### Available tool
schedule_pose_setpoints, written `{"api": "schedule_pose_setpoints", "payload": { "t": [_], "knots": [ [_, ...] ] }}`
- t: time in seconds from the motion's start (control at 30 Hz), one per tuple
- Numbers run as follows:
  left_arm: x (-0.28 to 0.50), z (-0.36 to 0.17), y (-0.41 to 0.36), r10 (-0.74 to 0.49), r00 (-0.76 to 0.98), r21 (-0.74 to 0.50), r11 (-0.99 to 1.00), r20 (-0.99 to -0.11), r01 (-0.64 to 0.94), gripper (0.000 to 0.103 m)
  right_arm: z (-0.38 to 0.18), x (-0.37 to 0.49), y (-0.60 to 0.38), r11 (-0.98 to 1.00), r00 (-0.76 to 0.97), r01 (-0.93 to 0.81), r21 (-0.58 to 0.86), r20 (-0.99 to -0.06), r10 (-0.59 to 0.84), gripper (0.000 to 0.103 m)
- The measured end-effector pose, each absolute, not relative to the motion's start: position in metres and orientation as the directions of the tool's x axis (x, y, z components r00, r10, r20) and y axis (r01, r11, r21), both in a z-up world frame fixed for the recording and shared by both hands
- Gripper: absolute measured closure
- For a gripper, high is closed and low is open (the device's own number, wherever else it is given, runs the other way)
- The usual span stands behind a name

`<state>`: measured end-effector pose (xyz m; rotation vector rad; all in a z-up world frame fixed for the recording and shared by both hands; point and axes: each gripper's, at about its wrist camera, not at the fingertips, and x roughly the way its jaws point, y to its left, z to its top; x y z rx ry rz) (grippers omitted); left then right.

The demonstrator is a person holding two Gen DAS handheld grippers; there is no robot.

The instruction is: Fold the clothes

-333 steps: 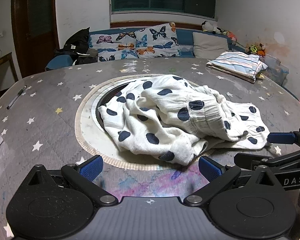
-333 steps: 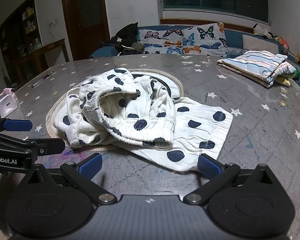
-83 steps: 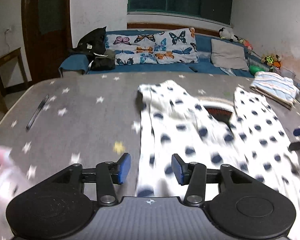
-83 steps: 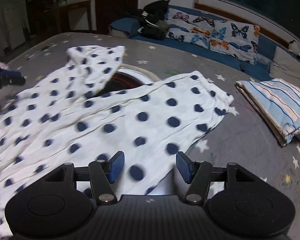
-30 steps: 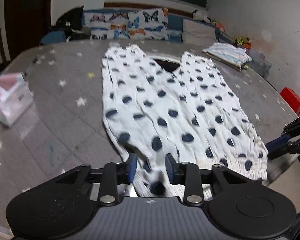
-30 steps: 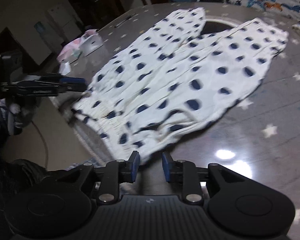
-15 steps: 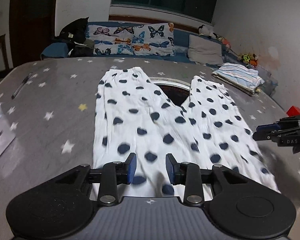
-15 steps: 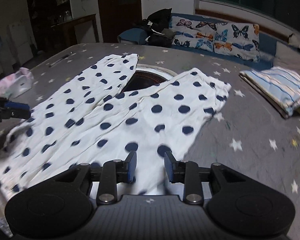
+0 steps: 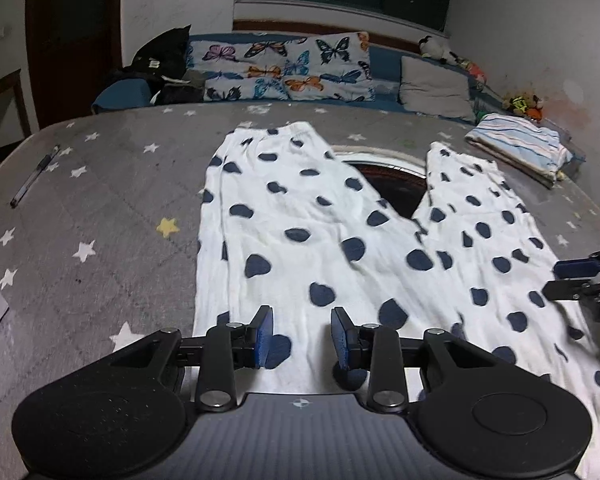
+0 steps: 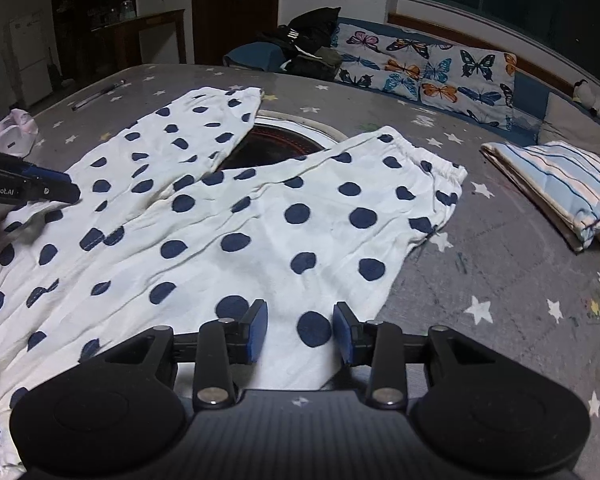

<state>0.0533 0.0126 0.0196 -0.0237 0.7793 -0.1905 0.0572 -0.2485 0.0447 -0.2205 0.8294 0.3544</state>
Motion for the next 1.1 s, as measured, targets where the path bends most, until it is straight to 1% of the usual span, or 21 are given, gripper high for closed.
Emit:
{"api": "schedule_pose_setpoints", "payload": {
  "t": [0.5,0.77,0.9,1.0,1.1],
  "knots": [
    [0.056,0.018,0.033,-0.101,0.714,-0.070,0.995,-0.693,0.073,0.069,0.045,0.049,-0.269,0.939,0.622,-0.340,-0.057,-0.762,0.179,0.067],
    [0.056,0.021,0.034,-0.087,0.711,-0.070,0.996,-0.698,0.053,0.069,0.049,0.049,-0.270,0.936,0.617,-0.343,-0.084,-0.771,0.157,0.067],
    [0.051,0.027,0.029,-0.079,0.720,-0.053,0.997,-0.689,0.059,0.068,0.058,0.058,-0.271,0.934,0.638,-0.345,-0.091,-0.753,0.162,0.065],
    [0.046,0.032,0.024,-0.096,0.730,-0.059,0.995,-0.677,0.076,0.068,0.064,0.072,-0.268,0.931,0.652,-0.354,-0.089,-0.737,0.178,0.065],
    [0.044,0.036,0.016,-0.125,0.733,-0.061,0.992,-0.669,0.113,0.065,0.066,0.089,-0.263,0.926,0.663,-0.366,-0.093,-0.724,0.190,0.065]
  ]
}}
